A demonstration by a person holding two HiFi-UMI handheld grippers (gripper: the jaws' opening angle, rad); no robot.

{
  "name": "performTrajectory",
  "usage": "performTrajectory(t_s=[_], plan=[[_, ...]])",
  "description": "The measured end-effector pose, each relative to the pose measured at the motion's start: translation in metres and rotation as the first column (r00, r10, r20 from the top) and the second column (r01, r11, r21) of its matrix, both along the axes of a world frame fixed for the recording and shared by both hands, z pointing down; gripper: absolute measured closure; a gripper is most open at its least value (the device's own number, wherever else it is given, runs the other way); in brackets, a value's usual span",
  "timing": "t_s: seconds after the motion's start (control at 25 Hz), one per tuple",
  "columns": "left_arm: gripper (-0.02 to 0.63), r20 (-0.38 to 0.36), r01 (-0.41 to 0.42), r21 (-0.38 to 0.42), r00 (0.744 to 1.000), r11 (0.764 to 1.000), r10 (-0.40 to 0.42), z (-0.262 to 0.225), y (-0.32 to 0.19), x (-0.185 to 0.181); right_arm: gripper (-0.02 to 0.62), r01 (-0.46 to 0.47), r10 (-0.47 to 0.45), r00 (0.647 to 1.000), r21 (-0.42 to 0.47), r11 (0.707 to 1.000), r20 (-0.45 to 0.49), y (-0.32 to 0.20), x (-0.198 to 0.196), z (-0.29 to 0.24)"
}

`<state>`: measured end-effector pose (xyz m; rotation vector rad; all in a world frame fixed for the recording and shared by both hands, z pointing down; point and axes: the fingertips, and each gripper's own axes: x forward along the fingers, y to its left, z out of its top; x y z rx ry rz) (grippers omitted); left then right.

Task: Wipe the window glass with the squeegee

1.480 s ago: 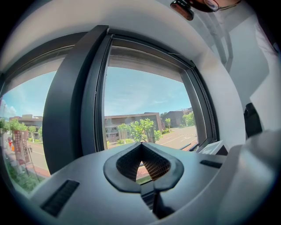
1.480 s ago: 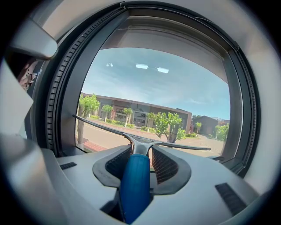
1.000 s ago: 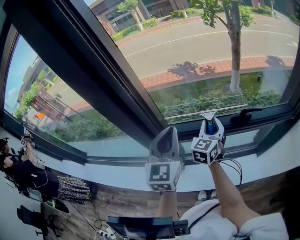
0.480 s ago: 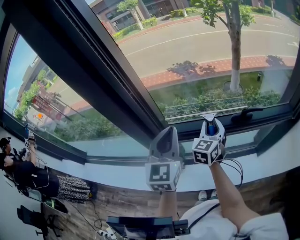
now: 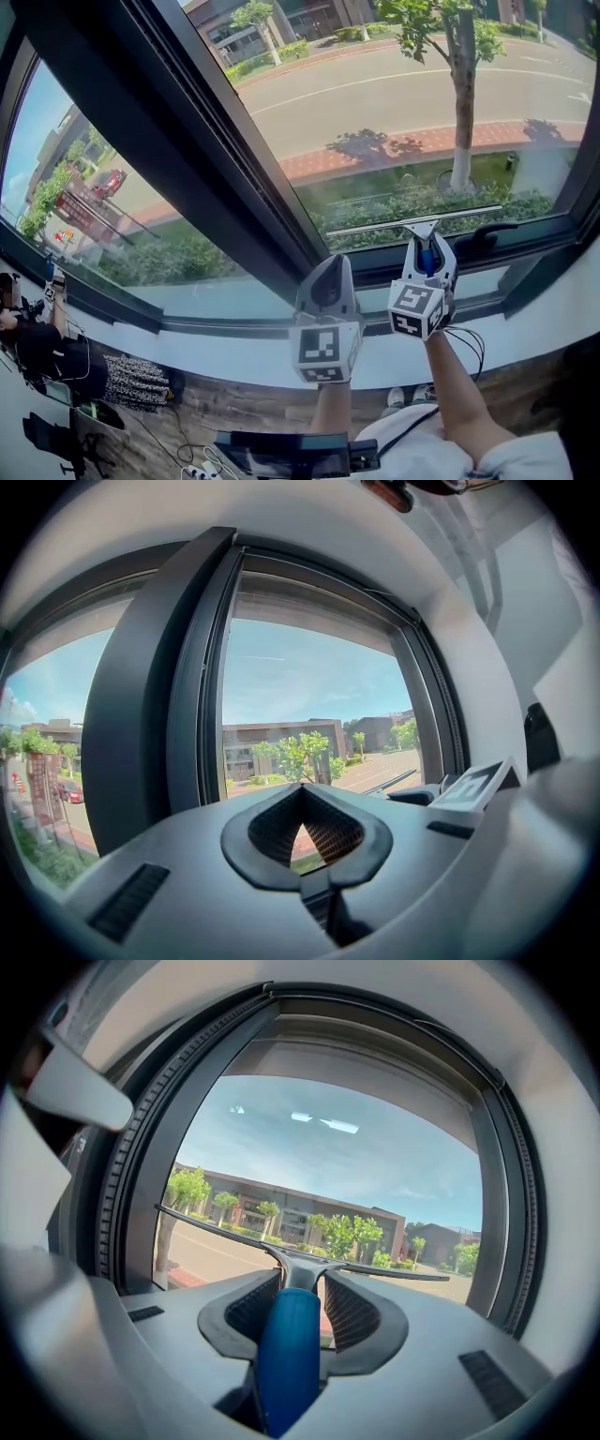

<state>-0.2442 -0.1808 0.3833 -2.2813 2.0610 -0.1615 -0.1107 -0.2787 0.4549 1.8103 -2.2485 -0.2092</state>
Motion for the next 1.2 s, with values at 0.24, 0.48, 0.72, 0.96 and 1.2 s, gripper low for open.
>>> performTrajectory(t_s=[0.24, 0.48, 0.72, 0.96, 1.2], plan=[[0.604, 0.014, -0.053, 0.020, 0.999, 0.998, 0.053, -0.007, -0.011, 0.019, 0.446, -0.040, 0.022, 0.994, 0.159, 0.986, 0.110, 0.005, 0.030, -0.076], [0.604, 0.025, -0.103, 0.024, 0.994, 0.994, 0.103, -0.027, -0.027, 0.051, 0.446, -0.044, -0.011, 0.986, 0.326, 0.944, 0.165, 0.013, 0.064, -0.179], [0.604, 0.015, -0.134, 0.037, 0.991, 0.990, 0.134, -0.031, -0.021, 0.082, 0.446, -0.022, -0.071, 0.981, 0.469, 0.883, 0.180, 0.021, 0.099, -0.268], [0.604, -0.017, -0.195, 0.067, 0.980, 0.978, 0.197, -0.048, -0.019, 0.105, 0.446, -0.036, -0.068, 0.987, 0.620, 0.784, 0.143, 0.030, 0.129, -0.376], [0.604, -0.007, -0.204, 0.099, 0.979, 0.974, 0.206, -0.063, -0.016, 0.133, 0.446, -0.012, -0.122, 0.978, 0.633, 0.774, 0.167, 0.008, 0.150, -0.453]])
